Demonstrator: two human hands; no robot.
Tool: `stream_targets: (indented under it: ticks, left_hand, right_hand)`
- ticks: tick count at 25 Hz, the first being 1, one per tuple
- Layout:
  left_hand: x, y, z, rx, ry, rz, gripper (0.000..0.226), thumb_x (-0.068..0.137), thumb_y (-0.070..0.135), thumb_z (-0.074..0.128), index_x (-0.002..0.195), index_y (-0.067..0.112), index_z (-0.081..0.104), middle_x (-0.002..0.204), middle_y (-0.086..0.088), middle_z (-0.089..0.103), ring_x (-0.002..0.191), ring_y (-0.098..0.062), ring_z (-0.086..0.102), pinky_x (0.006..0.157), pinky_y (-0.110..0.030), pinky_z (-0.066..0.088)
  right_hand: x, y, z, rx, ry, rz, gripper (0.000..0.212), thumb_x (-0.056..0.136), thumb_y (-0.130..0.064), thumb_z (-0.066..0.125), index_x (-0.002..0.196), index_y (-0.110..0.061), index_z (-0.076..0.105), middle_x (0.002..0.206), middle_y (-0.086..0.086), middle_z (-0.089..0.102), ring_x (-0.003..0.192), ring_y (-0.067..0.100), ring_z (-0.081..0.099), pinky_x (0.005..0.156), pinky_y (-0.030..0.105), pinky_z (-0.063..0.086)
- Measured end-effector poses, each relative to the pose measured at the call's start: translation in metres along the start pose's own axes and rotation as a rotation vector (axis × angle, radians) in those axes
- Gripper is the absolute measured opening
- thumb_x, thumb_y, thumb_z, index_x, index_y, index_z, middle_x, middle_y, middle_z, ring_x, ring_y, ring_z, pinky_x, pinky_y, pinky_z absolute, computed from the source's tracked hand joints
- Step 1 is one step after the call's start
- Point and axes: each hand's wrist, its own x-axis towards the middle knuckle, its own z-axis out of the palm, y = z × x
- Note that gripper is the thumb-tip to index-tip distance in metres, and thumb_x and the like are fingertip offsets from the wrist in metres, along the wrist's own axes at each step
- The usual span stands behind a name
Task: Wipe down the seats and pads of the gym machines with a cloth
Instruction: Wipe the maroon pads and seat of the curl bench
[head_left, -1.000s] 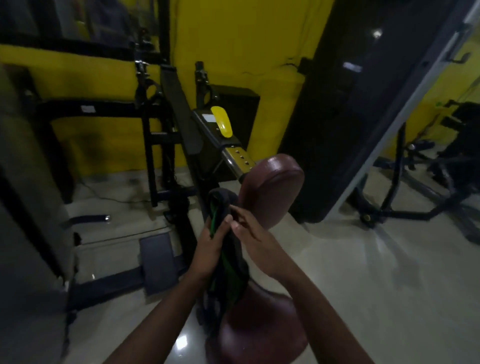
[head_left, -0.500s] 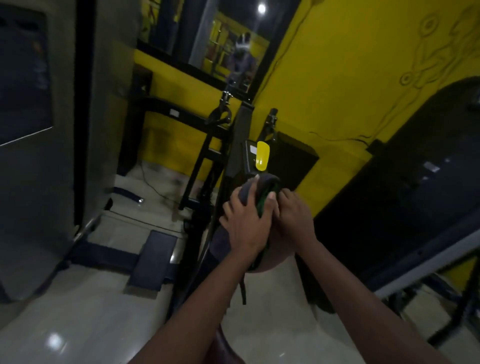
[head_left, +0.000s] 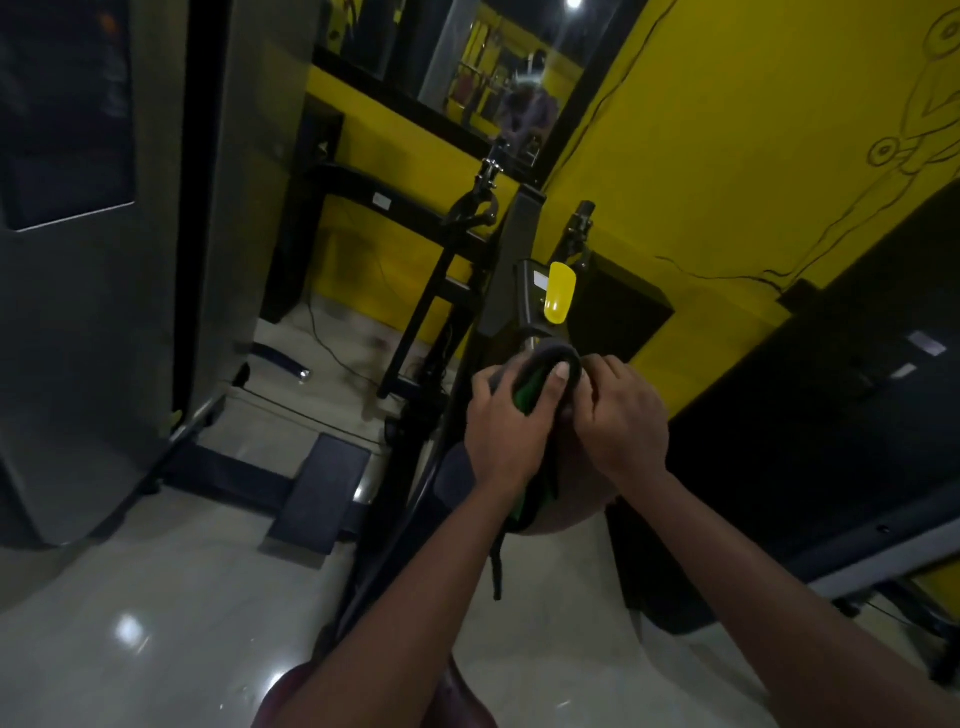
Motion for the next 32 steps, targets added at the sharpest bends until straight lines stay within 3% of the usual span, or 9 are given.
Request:
stream_targets:
  ticks: [5,9,12,17,22,25,28,30,32]
  left_hand:
    - [0.011,-0.030,-0.007,-0.121,-0.035,-0.205,0.049,0.087,0.056,0.048,0.110,0.014,0.058,0.112,-0.006,0.058,0.100,-0.020,0.054,0.089,-0.034,0.041]
    - [0.012,-0.063,-0.009,-0.245,-0.028,-0.367,0.033,0.094,0.044,0.045,0.088,0.014,0.057,0.084,-0.007,0.059,0.080,-0.020,0.055,0.074,-0.027,0.035]
    - [0.019,-0.091,-0.008,-0.345,-0.049,-0.510,0.039,0.098,0.030,0.042,0.111,-0.002,0.061,0.109,-0.030,0.060,0.102,-0.037,0.057,0.077,-0.028,0.035]
    - [0.018,-0.092,-0.021,-0.161,-0.058,-0.476,0.050,0.093,0.040,0.050,0.118,-0.002,0.058,0.114,-0.025,0.061,0.107,-0.037,0.058,0.091,-0.044,0.046]
    - [-0.015,-0.078,-0.053,-0.300,0.031,-0.475,0.035,0.095,0.031,0.049,0.107,0.000,0.060,0.085,-0.014,0.062,0.085,-0.032,0.060,0.070,-0.036,0.047]
    - [-0.034,-0.080,-0.070,-0.308,0.036,-0.456,0.034,0.094,0.029,0.052,0.102,-0.002,0.062,0.082,-0.015,0.061,0.085,-0.032,0.059,0.079,-0.045,0.049]
    - [-0.058,-0.087,-0.088,-0.366,-0.030,-0.478,0.045,0.083,0.039,0.064,0.104,-0.001,0.064,0.096,-0.022,0.062,0.087,-0.035,0.061,0.089,-0.052,0.049]
    - [-0.078,-0.083,-0.103,-0.374,-0.092,-0.569,0.052,0.078,0.047,0.066,0.103,0.001,0.065,0.101,-0.024,0.061,0.084,-0.033,0.061,0.085,-0.047,0.050]
    - [-0.102,-0.064,-0.116,-0.362,-0.179,-0.646,0.049,0.087,0.047,0.057,0.106,0.004,0.065,0.103,-0.022,0.065,0.089,-0.032,0.062,0.082,-0.041,0.053]
  right_hand:
    - [0.002,-0.001,0.002,-0.024,-0.001,0.000,0.050,0.089,-0.037,0.021,0.098,-0.011,0.063,0.090,0.008,0.063,0.080,0.024,0.055,0.065,0.035,0.039]
    - [0.001,-0.002,0.003,-0.018,0.015,0.010,0.051,0.090,-0.037,0.021,0.099,-0.010,0.063,0.088,0.008,0.063,0.079,0.023,0.056,0.065,0.037,0.043]
    - [0.001,-0.002,0.005,-0.024,0.020,0.025,0.049,0.090,-0.036,0.022,0.101,-0.011,0.063,0.088,0.007,0.064,0.081,0.022,0.056,0.066,0.036,0.042]
    - [-0.003,-0.004,0.000,0.016,-0.017,0.052,0.049,0.093,-0.042,0.024,0.104,-0.016,0.064,0.096,0.004,0.066,0.089,0.022,0.058,0.074,0.039,0.046]
    - [-0.035,-0.018,-0.021,0.248,-0.035,0.085,0.041,0.094,-0.035,0.038,0.124,-0.014,0.057,0.127,0.006,0.056,0.124,0.022,0.044,0.111,0.035,0.022]
    - [-0.074,-0.042,-0.035,0.460,0.015,0.135,0.036,0.092,-0.024,0.044,0.123,-0.013,0.058,0.128,0.008,0.055,0.124,0.020,0.043,0.108,0.019,0.019]
    - [-0.116,-0.068,-0.038,0.706,-0.053,0.190,0.028,0.092,-0.013,0.048,0.117,-0.009,0.061,0.119,0.009,0.060,0.113,0.020,0.052,0.095,0.013,0.031]
    - [-0.147,-0.089,-0.029,0.874,-0.206,0.342,0.029,0.094,-0.015,0.050,0.122,-0.012,0.059,0.122,0.009,0.057,0.113,0.017,0.054,0.093,0.014,0.036]
    - [-0.176,-0.114,-0.011,0.998,-0.385,0.488,0.037,0.095,-0.031,0.050,0.132,-0.022,0.051,0.134,0.006,0.050,0.122,0.016,0.048,0.103,0.025,0.038]
